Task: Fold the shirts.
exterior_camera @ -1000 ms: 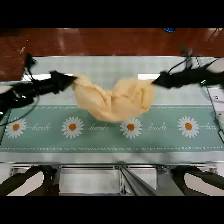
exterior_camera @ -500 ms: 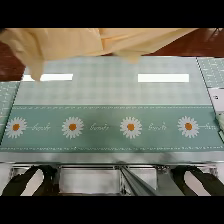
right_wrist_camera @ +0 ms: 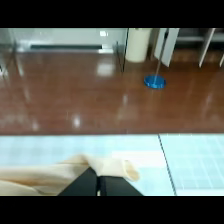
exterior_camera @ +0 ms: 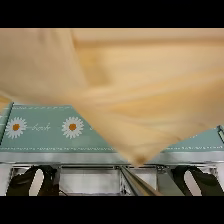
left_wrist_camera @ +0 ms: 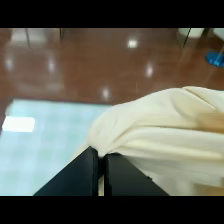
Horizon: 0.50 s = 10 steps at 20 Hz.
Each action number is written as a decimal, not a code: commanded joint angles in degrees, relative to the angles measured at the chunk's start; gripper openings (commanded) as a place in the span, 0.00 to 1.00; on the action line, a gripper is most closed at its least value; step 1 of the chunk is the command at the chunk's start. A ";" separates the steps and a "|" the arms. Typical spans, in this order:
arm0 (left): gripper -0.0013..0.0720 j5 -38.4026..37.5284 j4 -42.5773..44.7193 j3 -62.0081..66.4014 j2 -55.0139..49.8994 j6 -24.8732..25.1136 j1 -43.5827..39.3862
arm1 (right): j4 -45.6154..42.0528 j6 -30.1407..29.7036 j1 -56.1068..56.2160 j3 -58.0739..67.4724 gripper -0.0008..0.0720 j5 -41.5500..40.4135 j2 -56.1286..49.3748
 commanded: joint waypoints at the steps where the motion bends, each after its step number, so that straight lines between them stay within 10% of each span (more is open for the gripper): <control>1: 0.05 -8.17 -5.95 -10.54 1.64 -1.29 -0.68 | -1.90 1.75 0.00 -8.68 0.03 3.80 3.98; 6: 0.05 -11.15 -13.22 -39.15 0.42 -1.03 -3.32 | 3.30 0.66 0.00 -29.88 0.03 2.29 4.09; 10: 0.05 1.77 -16.06 -51.91 -5.81 3.85 -3.54 | 7.65 -3.39 0.00 -41.97 0.03 -6.91 -4.15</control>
